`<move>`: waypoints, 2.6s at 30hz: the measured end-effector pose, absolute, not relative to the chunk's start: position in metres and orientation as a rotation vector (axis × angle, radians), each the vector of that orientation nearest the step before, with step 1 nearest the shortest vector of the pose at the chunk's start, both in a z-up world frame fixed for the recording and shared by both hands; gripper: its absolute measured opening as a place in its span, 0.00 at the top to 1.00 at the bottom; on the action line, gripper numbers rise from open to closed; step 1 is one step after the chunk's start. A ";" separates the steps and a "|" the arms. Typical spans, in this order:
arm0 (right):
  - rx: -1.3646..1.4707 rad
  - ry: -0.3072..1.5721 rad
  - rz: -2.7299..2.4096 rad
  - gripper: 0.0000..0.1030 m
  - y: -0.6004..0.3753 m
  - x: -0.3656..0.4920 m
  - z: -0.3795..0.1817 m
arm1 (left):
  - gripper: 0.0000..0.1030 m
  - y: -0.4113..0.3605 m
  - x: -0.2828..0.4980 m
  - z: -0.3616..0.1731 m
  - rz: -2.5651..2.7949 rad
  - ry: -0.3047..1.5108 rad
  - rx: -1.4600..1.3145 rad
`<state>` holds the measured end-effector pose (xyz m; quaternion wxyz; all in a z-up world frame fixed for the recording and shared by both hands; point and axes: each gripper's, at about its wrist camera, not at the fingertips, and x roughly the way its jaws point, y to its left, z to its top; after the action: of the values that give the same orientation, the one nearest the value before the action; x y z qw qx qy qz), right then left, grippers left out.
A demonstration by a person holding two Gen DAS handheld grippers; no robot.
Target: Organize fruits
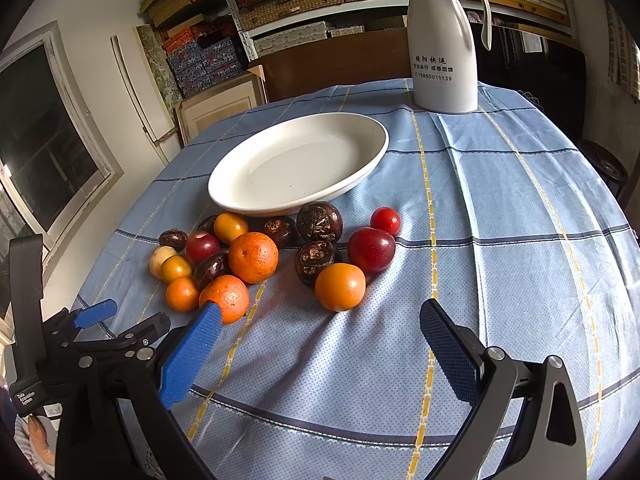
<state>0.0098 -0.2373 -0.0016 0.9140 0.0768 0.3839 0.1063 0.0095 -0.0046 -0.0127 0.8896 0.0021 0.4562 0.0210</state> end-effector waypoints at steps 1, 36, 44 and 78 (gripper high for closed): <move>0.159 0.791 0.219 0.03 -0.237 0.009 -0.002 | 0.04 -0.004 0.010 -0.013 0.043 0.949 0.003; -0.181 0.975 0.315 0.03 -0.247 0.033 -0.055 | 0.04 0.057 0.052 -0.048 -0.101 0.981 0.131; -0.061 0.923 0.348 0.14 -0.261 0.050 -0.042 | 0.09 0.060 0.087 -0.045 -0.066 0.930 0.171; 0.071 0.757 0.483 0.62 -0.244 0.081 0.010 | 0.61 0.039 0.086 0.007 -0.222 0.810 0.073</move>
<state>0.0812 -0.2440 0.0098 0.9003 0.0342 0.3659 0.2333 0.0861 0.0391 0.0072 0.9124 0.0354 0.3932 -0.1078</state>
